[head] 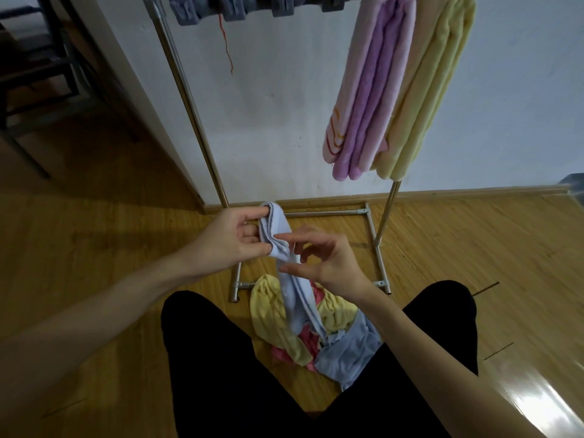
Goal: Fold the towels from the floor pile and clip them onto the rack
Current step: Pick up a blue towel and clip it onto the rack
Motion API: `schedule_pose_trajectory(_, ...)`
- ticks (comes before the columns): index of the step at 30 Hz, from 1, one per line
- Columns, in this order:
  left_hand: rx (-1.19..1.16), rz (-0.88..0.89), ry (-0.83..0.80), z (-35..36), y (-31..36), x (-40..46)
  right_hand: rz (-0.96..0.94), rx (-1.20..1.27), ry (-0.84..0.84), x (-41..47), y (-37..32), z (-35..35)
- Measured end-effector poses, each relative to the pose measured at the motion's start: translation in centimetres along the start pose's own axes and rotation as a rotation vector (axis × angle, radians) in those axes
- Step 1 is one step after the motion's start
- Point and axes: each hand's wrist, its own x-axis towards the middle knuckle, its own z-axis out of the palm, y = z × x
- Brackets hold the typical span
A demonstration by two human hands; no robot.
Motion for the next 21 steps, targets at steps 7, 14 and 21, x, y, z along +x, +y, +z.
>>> schedule_pose_trajectory(7, 0.0, 0.063, -0.01, -0.3, -0.2, 0.3, -0.029, -0.015, 0.019, 0.8, -0.5, -0.7)
schedule_pose_trajectory(14, 0.745, 0.463, 0.157, -3.1, -2.9, 0.4, 0.017, 0.106, 0.031, 1.5, -1.0, -2.4)
schedule_pose_trajectory(21, 0.267, 0.295, 0.135, -0.7, -3.4, 1.1, 0.045, 0.14, 0.017, 0.9, -1.3, -2.8)
